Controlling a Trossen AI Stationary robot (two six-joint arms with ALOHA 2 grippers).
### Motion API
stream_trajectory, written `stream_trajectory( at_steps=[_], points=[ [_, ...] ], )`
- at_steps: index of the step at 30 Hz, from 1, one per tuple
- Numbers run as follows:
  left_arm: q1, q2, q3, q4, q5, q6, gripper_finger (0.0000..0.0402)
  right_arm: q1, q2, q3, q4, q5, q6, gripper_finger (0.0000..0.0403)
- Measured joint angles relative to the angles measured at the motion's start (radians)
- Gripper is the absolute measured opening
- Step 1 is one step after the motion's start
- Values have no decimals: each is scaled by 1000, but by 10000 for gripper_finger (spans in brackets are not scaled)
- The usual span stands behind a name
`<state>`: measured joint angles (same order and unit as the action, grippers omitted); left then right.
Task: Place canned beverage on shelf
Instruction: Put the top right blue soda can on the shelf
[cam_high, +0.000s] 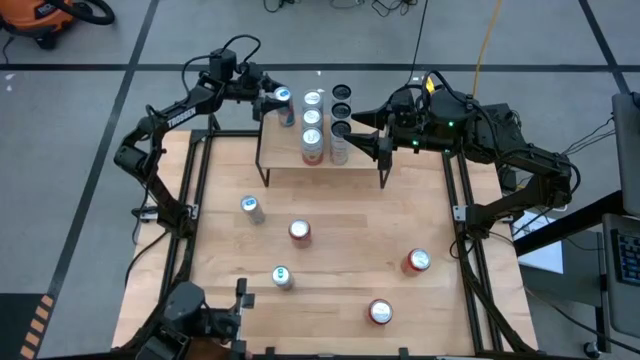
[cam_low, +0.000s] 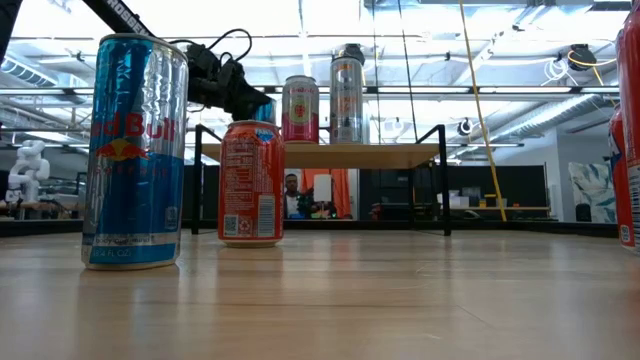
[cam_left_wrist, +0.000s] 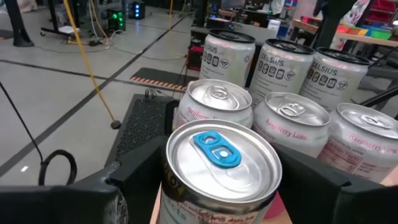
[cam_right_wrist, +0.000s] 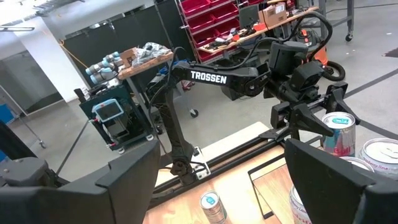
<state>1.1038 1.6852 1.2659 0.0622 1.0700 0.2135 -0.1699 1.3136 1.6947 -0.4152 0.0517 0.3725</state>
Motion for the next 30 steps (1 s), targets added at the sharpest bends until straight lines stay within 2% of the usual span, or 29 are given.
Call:
stream_trajectory(
  at_steps=[17, 27, 30],
  points=[
    [0, -1, 1, 4, 19, -52, 283, 0, 0, 0, 0, 0, 0, 322],
    [5, -73, 2, 2, -41, -52, 283, 0, 0, 0, 0, 0, -4, 322],
    [3, -114, 2, -1, -95, -89, 283, 0, 0, 0, 0, 0, -14, 322]
  ],
)
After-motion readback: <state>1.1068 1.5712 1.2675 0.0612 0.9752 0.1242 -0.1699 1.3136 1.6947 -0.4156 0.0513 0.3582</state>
